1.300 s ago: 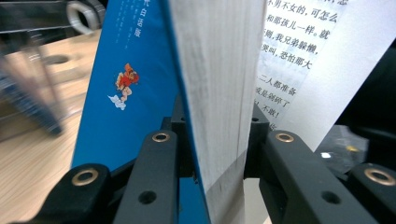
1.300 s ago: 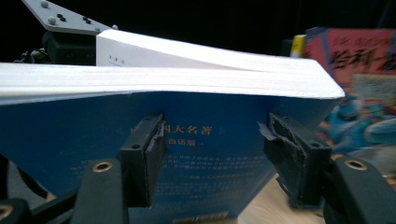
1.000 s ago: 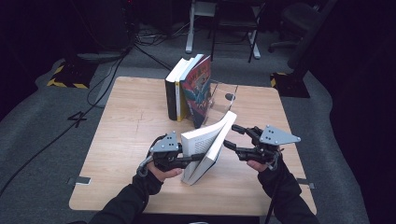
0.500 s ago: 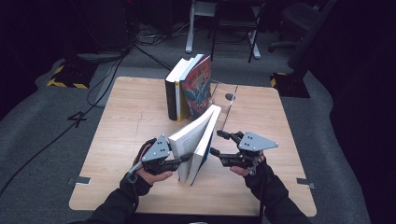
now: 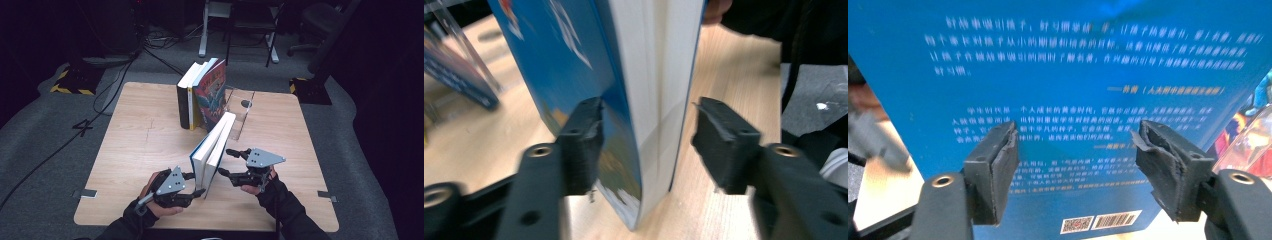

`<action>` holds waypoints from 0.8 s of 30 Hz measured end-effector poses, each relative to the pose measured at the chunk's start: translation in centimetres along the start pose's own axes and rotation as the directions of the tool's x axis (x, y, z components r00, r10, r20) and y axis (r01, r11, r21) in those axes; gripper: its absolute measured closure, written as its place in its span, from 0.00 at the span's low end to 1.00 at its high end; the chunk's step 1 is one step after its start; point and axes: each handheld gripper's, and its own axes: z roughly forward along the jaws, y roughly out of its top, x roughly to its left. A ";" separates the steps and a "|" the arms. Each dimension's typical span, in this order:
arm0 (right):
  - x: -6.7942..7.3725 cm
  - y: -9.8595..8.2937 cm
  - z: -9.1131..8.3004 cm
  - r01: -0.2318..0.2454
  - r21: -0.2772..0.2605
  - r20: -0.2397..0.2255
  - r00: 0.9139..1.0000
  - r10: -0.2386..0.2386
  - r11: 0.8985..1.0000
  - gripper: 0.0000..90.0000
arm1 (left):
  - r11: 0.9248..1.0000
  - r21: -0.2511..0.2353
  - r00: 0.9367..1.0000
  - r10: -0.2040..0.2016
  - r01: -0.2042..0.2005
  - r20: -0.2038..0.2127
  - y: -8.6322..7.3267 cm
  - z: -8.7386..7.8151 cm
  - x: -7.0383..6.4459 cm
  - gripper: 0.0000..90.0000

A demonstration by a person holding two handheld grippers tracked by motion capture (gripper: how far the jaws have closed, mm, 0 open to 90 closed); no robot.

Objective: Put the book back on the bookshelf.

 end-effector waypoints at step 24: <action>-1.7 -0.3 -0.5 0.024 0.007 0.114 0.993 -0.025 1.000 0.30 | 0.994 -0.052 0.978 -0.101 0.093 -0.181 -1.1 2.3 0.6 0.58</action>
